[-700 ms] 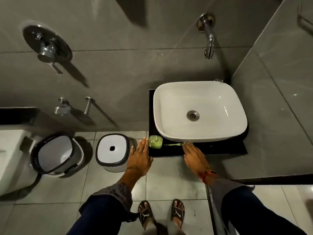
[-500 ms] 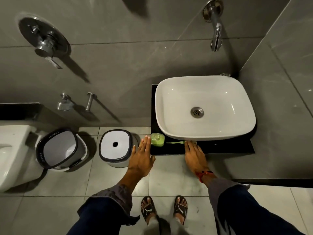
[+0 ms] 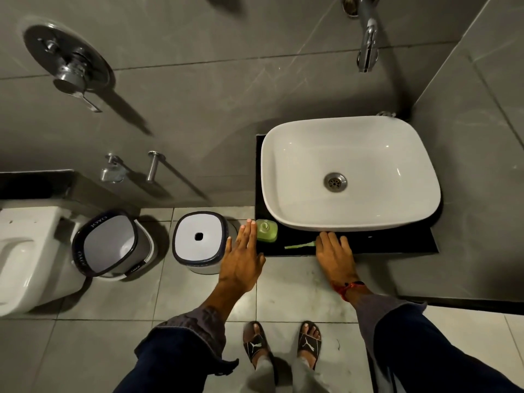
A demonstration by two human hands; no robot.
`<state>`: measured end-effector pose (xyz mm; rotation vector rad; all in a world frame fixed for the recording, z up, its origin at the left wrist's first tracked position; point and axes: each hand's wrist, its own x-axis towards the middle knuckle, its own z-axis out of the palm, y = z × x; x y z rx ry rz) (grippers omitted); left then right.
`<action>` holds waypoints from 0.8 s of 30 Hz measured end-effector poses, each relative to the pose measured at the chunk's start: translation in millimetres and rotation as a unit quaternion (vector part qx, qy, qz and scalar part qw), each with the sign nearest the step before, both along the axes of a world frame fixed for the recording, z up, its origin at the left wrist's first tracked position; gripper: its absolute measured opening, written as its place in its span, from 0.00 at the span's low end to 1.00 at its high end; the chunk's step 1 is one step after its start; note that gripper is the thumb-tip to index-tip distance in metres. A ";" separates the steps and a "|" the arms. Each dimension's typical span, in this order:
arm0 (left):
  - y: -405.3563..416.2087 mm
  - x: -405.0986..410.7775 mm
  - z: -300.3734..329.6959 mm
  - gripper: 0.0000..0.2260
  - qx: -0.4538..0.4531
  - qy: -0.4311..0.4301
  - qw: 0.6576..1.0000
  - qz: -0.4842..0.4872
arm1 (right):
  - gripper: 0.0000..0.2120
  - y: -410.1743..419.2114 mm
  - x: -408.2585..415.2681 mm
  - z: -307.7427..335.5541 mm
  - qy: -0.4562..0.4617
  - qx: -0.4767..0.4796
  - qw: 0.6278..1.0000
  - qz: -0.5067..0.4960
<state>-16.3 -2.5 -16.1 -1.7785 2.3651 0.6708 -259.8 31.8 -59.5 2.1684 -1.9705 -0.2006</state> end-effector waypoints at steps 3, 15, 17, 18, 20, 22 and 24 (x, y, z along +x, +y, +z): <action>0.1 -3.5 -2.8 0.35 -0.004 0.008 1.000 0.000 | 0.08 2.0 -4.2 -1.5 -0.018 -0.007 1.000 0.000; -1.4 2.6 -6.7 0.35 -0.017 0.029 0.999 -0.010 | 0.10 17.0 -5.2 66.6 -0.437 -0.095 0.894 0.013; -1.4 1.7 -4.4 0.35 -0.019 0.039 0.999 -0.006 | 0.11 6.0 3.2 89.2 -0.487 -0.092 0.868 0.022; -1.3 2.2 -3.2 0.35 -0.019 0.043 0.999 -0.004 | 0.12 -0.5 9.8 99.2 -0.497 -0.085 0.863 0.028; -1.5 3.2 -3.0 0.35 -0.016 0.050 0.999 0.001 | 0.13 -10.7 23.6 112.6 -0.493 -0.069 0.866 0.041; -2.3 4.3 -3.6 0.35 -0.016 0.052 0.999 0.006 | 0.13 -17.5 36.2 120.3 -0.481 -0.050 0.873 0.057; -3.0 5.0 -4.0 0.35 -0.013 0.052 0.999 0.006 | 0.13 -22.0 45.2 124.5 -0.470 -0.030 0.880 0.069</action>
